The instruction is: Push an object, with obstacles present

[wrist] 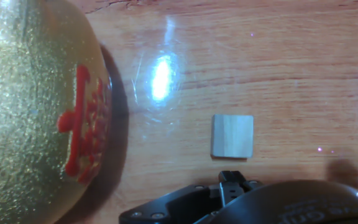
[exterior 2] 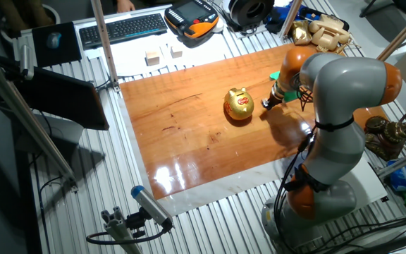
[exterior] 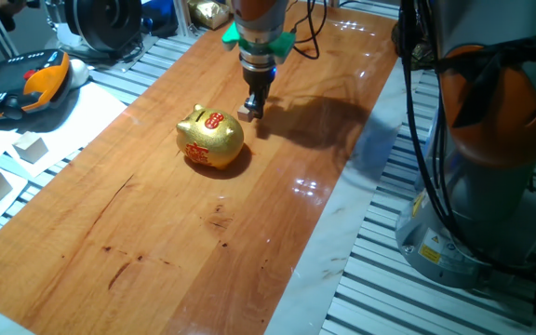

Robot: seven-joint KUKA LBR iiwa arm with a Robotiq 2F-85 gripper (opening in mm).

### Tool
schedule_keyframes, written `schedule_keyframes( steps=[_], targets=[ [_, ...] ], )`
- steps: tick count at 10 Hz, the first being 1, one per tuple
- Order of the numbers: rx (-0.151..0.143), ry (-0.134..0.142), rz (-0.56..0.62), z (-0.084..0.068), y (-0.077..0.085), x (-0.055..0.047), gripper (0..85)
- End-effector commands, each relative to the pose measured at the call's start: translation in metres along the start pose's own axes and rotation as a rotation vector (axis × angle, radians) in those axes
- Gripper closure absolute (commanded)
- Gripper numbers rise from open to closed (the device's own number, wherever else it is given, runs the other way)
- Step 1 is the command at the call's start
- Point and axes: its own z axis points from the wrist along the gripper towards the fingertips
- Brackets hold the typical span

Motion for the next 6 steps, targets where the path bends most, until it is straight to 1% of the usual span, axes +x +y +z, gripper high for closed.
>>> schedule_keyframes(
  steps=[1,3,6],
  targets=[
    [0.000,-0.002,-0.002,-0.0016,0.0003,-0.0022,85.0],
    [0.013,-0.005,-0.006,-0.0045,0.0032,-0.0078,85.0],
    [0.010,-0.010,-0.014,-0.0011,0.0040,-0.0117,85.0]
  ],
)
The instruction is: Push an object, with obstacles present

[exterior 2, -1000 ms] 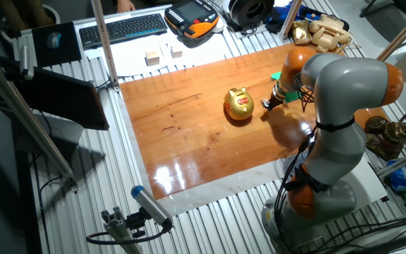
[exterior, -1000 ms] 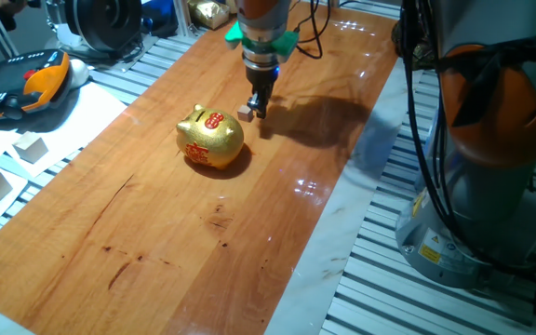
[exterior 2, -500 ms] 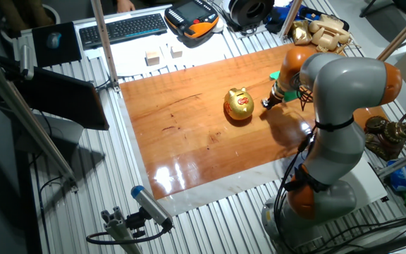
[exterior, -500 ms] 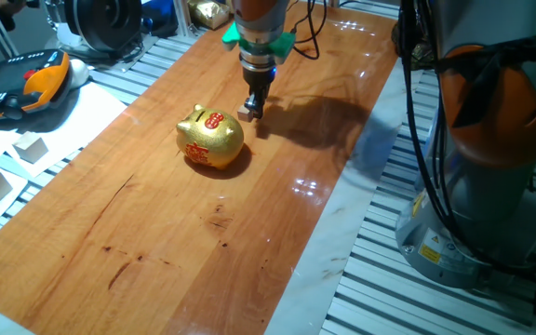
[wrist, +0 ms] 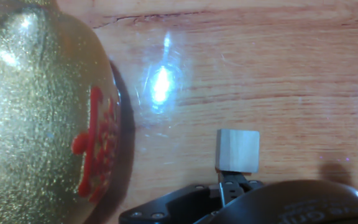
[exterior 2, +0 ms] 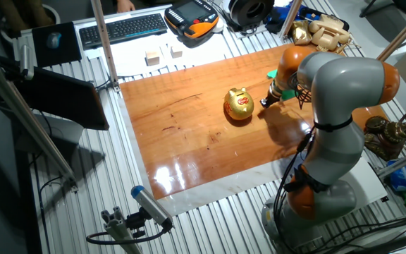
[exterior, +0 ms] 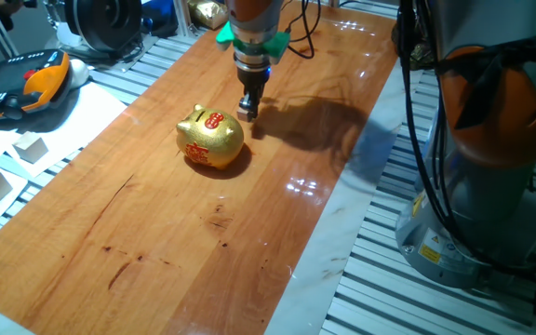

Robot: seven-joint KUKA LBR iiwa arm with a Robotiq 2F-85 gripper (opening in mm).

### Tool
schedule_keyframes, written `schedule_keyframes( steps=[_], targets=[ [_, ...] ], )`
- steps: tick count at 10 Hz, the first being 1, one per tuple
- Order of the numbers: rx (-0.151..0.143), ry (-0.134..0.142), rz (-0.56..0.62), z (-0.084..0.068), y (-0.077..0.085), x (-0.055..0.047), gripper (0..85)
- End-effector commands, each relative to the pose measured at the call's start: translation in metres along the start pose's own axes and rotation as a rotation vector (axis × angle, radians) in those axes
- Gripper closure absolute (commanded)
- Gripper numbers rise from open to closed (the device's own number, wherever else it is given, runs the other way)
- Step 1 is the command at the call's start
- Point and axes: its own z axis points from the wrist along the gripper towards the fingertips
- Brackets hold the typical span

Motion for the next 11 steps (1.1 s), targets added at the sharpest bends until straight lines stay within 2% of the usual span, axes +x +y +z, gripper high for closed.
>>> schedule_keyframes(
  steps=[1,4,6,10,11],
  targets=[
    [0.000,0.000,-0.002,-0.0004,-0.0002,-0.0006,85.0],
    [-0.002,-0.010,0.005,-0.0026,0.0031,-0.0048,85.0],
    [-0.007,0.005,0.013,-0.0052,0.0050,-0.0074,85.0],
    [-0.005,0.012,0.016,-0.0069,0.0063,-0.0090,85.0],
    [-0.024,0.031,0.020,-0.0069,0.0063,-0.0090,85.0]
  ],
)
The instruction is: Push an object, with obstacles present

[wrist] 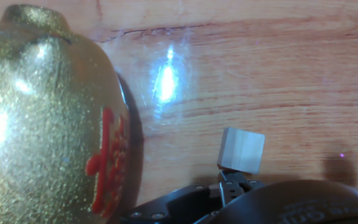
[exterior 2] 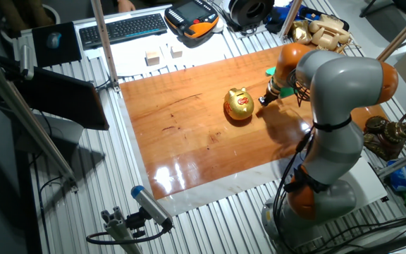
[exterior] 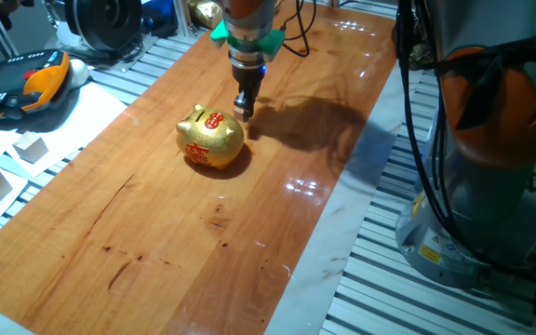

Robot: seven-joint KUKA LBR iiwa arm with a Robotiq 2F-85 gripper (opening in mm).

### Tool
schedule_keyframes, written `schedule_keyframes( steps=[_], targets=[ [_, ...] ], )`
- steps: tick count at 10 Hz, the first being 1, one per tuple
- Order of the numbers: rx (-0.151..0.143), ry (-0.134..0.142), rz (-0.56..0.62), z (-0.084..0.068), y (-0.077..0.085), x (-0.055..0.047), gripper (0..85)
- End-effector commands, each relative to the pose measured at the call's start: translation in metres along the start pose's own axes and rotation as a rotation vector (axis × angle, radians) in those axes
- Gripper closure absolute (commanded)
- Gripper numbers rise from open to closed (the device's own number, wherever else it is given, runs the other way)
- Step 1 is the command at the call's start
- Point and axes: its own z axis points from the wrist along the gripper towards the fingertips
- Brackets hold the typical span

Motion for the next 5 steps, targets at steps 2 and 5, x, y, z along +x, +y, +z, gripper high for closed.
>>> schedule_keyframes(
  steps=[2,5],
  targets=[
    [0.001,0.011,0.014,-0.0001,0.0003,0.0000,85.0],
    [0.008,-0.001,0.002,-0.0001,0.0003,0.0000,85.0]
  ],
)
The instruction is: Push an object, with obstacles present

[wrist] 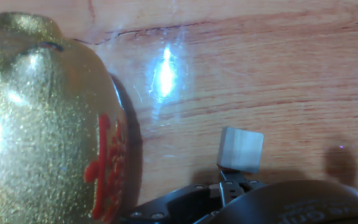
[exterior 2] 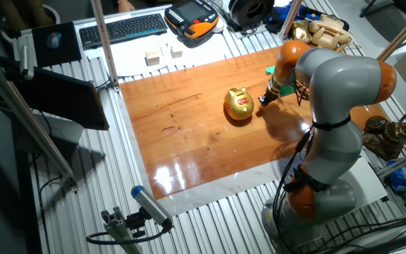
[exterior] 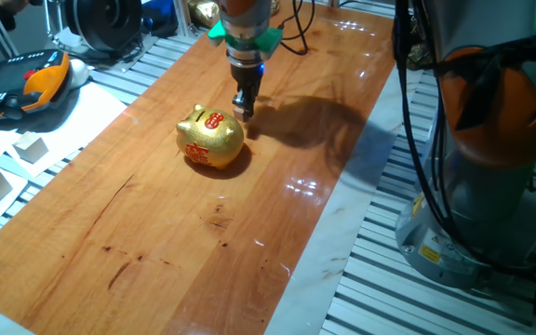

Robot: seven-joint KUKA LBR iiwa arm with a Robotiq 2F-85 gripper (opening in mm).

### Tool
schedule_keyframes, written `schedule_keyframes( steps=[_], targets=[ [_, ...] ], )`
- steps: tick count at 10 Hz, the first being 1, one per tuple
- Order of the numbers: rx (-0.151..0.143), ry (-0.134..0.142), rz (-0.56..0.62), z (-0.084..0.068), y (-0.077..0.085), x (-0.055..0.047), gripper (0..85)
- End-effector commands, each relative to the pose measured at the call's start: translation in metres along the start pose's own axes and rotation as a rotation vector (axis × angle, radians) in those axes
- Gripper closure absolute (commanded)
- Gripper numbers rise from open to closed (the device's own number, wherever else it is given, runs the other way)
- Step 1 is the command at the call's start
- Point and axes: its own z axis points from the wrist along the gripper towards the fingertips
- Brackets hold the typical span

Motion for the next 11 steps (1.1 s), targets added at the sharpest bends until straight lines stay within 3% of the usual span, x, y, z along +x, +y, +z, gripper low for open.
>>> schedule_keyframes(
  steps=[1,2,4,6,7,8,11],
  targets=[
    [-0.003,-0.001,-0.065,-0.0001,0.0001,-0.0001,85.0],
    [-0.013,-0.004,-0.088,-0.0001,0.0001,-0.0001,85.0],
    [-0.006,-0.039,-0.121,-0.0001,0.0001,-0.0001,85.0],
    [0.002,-0.021,-0.125,-0.0001,0.0002,0.0000,85.0],
    [0.030,0.007,-0.112,0.0014,-0.0006,0.0015,85.0],
    [0.047,0.009,-0.088,0.0023,-0.0028,0.0032,85.0],
    [0.051,0.002,-0.060,0.0025,-0.0035,0.0019,85.0]
  ],
)
